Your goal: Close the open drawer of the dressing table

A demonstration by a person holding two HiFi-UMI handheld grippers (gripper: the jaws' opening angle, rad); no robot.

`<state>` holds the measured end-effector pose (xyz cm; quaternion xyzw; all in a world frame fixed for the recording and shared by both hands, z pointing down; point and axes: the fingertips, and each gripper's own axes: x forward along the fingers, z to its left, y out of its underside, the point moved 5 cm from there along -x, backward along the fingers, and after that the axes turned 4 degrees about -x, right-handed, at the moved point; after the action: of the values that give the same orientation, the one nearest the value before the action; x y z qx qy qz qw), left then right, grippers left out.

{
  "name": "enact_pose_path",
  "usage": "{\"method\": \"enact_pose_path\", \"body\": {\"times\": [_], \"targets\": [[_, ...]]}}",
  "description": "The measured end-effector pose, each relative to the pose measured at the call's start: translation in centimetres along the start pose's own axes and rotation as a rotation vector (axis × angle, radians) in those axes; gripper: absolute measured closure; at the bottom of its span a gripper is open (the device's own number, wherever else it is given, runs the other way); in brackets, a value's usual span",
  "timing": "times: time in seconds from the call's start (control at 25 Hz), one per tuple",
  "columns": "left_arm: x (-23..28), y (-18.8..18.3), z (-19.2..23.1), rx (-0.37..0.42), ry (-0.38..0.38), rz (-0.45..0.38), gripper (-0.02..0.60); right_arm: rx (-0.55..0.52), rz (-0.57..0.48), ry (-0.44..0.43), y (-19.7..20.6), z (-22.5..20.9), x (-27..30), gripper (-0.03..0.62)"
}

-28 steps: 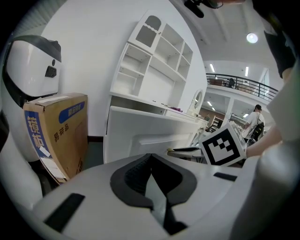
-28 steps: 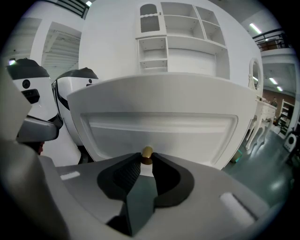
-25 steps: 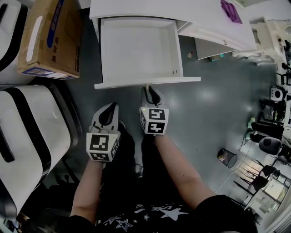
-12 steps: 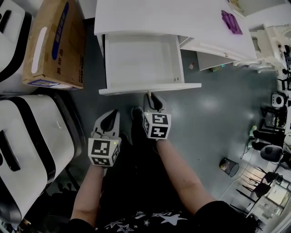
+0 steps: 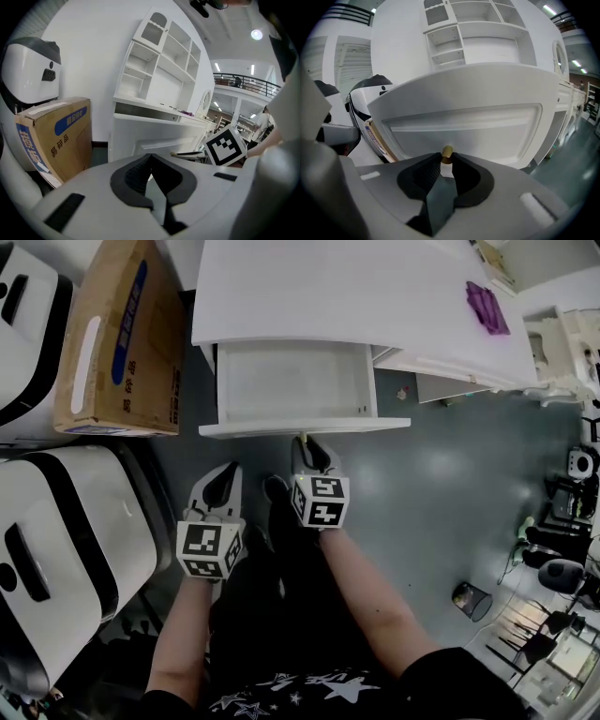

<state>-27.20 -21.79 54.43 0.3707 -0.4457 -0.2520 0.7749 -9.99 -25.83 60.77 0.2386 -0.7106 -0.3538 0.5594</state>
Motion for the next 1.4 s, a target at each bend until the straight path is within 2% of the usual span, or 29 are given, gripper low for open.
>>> {"method": "enact_pose_path", "body": {"times": [0.4, 0.88, 1.4], "targets": [[4.6, -3.4, 0.6, -0.012, -0.038, -0.005, 0.572, -0.009, -0.012, -0.107, -2.6, -1.4, 2.9, 0.511], [7.9, -5.1, 2.6, -0.050, -0.095, -0.013, 0.572, -0.067, 0.024, -0.159, -5.0, -2.0, 6.7, 0.502], [9.7, -6.2, 3.1, -0.049, -0.104, -0.014, 0.572, -0.062, 0.010, -0.160, -6.9, -2.7, 9.0, 0.502]]}}
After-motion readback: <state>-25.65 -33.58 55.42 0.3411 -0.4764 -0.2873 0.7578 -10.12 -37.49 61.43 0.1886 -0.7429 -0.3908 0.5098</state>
